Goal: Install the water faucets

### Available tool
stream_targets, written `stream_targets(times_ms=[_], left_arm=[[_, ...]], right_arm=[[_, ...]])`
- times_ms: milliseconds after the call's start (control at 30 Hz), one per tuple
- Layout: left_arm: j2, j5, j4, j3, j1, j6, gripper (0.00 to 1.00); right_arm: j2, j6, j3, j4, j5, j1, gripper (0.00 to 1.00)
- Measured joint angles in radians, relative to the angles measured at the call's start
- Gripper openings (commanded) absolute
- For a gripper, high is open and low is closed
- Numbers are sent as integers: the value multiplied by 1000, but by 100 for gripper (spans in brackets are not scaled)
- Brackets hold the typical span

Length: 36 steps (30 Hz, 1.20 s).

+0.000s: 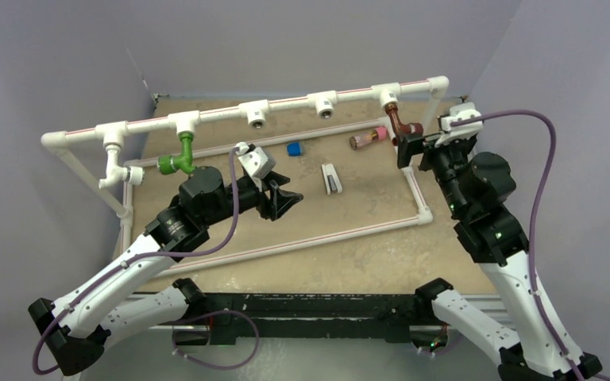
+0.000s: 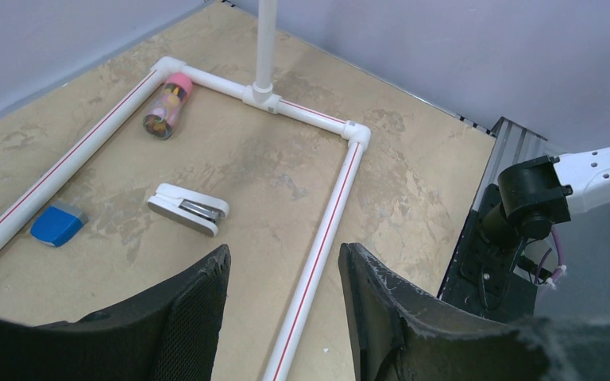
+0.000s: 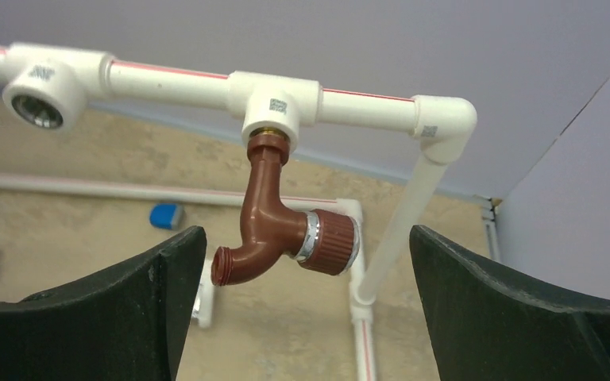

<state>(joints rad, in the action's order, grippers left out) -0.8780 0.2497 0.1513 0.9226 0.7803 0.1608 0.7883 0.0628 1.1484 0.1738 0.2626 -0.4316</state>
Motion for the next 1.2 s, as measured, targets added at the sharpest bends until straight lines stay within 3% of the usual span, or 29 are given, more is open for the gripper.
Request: stream_targets(times_ms=[333,633,967,1200], left_arm=[[0,0,0,0,0,0,51],[0,0,0,0,0,0,51],[-11,0,0,0,0,0,51],[-22,0,0,0,0,0,51]], right_arm=[[94,283,94,105,-133,-70,98],[141,463,70,83,-1,-146,98],[61,716,-173,-122,141,-190,93],[35,926,-323,-389,230,-197,75]])
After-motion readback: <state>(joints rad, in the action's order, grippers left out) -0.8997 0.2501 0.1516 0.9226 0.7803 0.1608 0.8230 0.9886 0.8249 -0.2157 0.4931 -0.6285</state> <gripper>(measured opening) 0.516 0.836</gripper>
